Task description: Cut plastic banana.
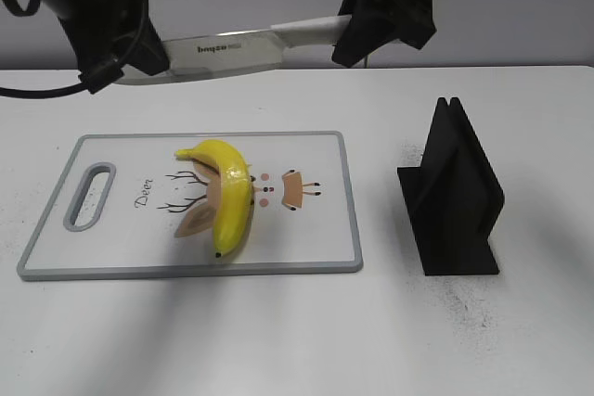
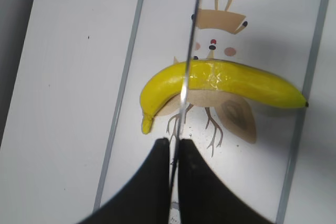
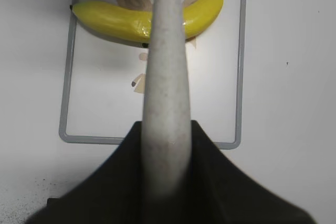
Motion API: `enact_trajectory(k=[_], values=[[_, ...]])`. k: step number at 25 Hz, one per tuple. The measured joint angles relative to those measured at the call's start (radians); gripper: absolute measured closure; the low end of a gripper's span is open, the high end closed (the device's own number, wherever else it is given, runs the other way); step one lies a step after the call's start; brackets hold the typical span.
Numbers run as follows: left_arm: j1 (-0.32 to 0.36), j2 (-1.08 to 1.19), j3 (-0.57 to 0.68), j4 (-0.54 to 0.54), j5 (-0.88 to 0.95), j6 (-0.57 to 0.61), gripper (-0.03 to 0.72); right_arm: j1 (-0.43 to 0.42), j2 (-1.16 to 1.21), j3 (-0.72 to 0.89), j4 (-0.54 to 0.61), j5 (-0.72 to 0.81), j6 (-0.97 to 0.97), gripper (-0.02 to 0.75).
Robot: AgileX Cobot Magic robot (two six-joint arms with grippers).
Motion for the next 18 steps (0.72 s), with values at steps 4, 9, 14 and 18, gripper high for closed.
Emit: enact_trajectory(k=[4, 9, 14, 18], values=[[-0.001, 0.015, 0.0, 0.015, -0.013, 0.008, 0.697, 0.0, 0.001, -0.002, -0.003, -0.022, -0.018, 0.576], [-0.001, 0.051, -0.007, 0.042, -0.038, 0.01, 0.702, 0.0, 0.011, -0.002, -0.007, -0.058, 0.006, 0.576], [-0.001, 0.14, -0.004, 0.048, -0.057, 0.016, 0.702, 0.005, 0.087, -0.002, -0.06, -0.038, 0.154, 0.567], [-0.003, 0.242, 0.04, 0.034, -0.121, 0.016, 0.7, 0.01, 0.189, -0.002, -0.103, -0.006, 0.264, 0.553]])
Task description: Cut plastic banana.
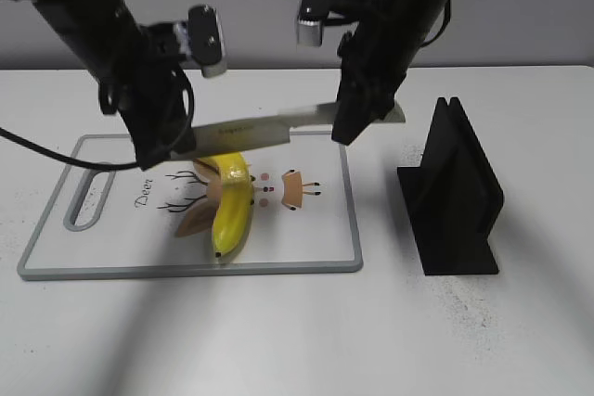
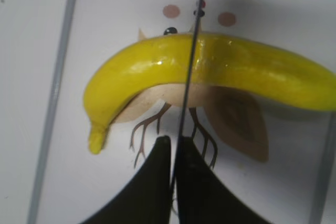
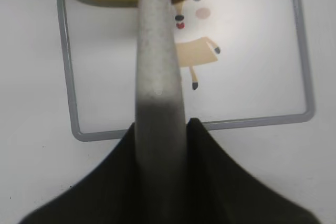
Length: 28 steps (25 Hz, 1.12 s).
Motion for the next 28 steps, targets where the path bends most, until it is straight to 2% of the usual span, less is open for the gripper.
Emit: enact_trajectory(k=[5, 17, 28], values=[[-0.007, 0.102, 0.088, -0.019, -0.153, 0.001, 0.694, 0.0, 0.14, -0.008, -0.018, 0.016, 0.046, 0.531], [-0.009, 0.079, 0.091, -0.027, -0.151, -0.006, 0.695, 0.003, 0.142, -0.045, -0.06, 0.017, 0.095, 0.511], [-0.006, -0.201, 0.049, -0.015, -0.015, -0.034, 0.702, 0.014, -0.082, -0.155, -0.076, 0.022, 0.096, 0.481]])
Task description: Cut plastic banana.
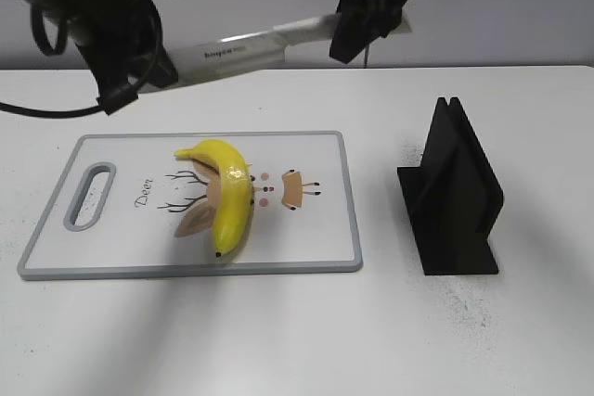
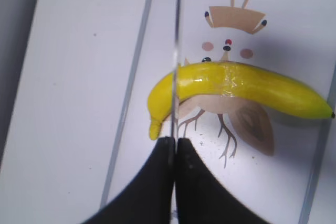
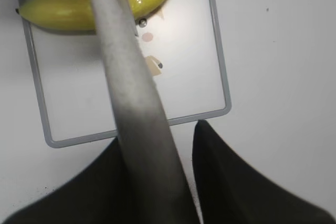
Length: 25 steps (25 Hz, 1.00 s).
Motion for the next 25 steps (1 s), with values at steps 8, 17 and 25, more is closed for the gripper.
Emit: enact_trajectory(k=[8, 17, 25], values=[[0.003, -0.122, 0.002, 0.011, -0.002, 0.001, 0.702, 0.003, -0.062, -0.008, 0.012, 0.0, -0.001, 0.479], [0.007, -0.122, 0.007, -0.043, -0.036, -0.001, 0.247, -0.003, -0.062, -0.013, 0.004, 0.0, 0.006, 0.489], [0.008, -0.175, 0.012, -0.037, -0.21, -0.079, 0.059, -0.01, -0.062, -0.016, -0.023, -0.01, 0.022, 0.576]])
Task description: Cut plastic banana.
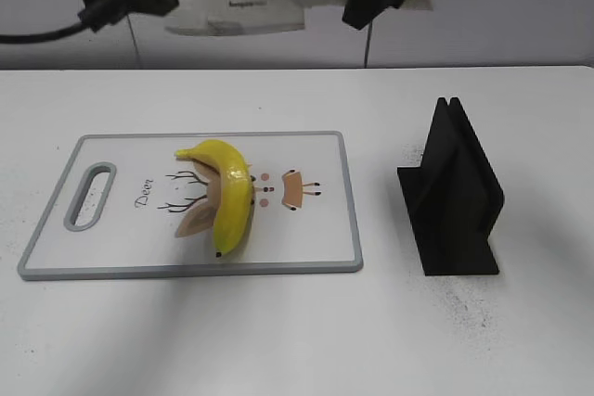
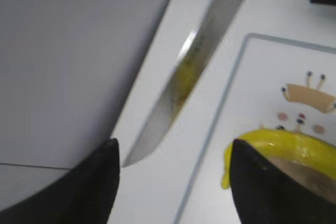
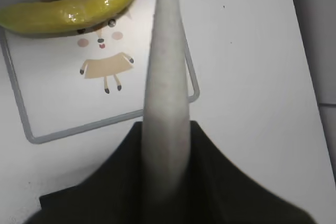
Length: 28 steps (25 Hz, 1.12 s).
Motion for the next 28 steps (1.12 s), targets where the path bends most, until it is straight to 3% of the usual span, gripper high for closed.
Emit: enact_trajectory(k=[4, 7, 12, 17, 19, 22, 28], values=[[0.004, -0.084, 0.0, 0.009, -0.1, -0.035, 0.062, -0.01, 0.0, 0.0, -0.011, 0.001, 0.008, 0.577], [0.024, -0.156, 0.0, 0.011, -0.109, -0.14, 0.076, -0.01, 0.0, 0.0, -0.011, 0.001, 0.065, 0.577], [0.122, -0.293, 0.0, 0.108, 0.005, -0.486, 0.107, -0.01, -0.001, 0.0, -0.011, 0.001, 0.292, 0.577], [0.303, -0.382, 0.0, 0.249, 0.354, -0.816, 0.113, -0.01, -0.011, 0.0, -0.011, 0.001, 0.479, 0.577], [0.373, -0.395, 0.0, 0.272, 0.503, -0.863, 0.115, -0.01, -0.026, 0.0, -0.011, 0.001, 0.56, 0.577], [0.454, -0.42, 0.02, 0.272, 0.564, -0.888, 0.116, -0.01, -0.061, 0.007, -0.015, 0.002, 0.686, 0.577], [0.472, -0.602, 0.183, 0.243, 0.574, -0.893, 0.116, -0.01, -0.217, 0.193, -0.025, 0.002, 0.811, 0.577]])
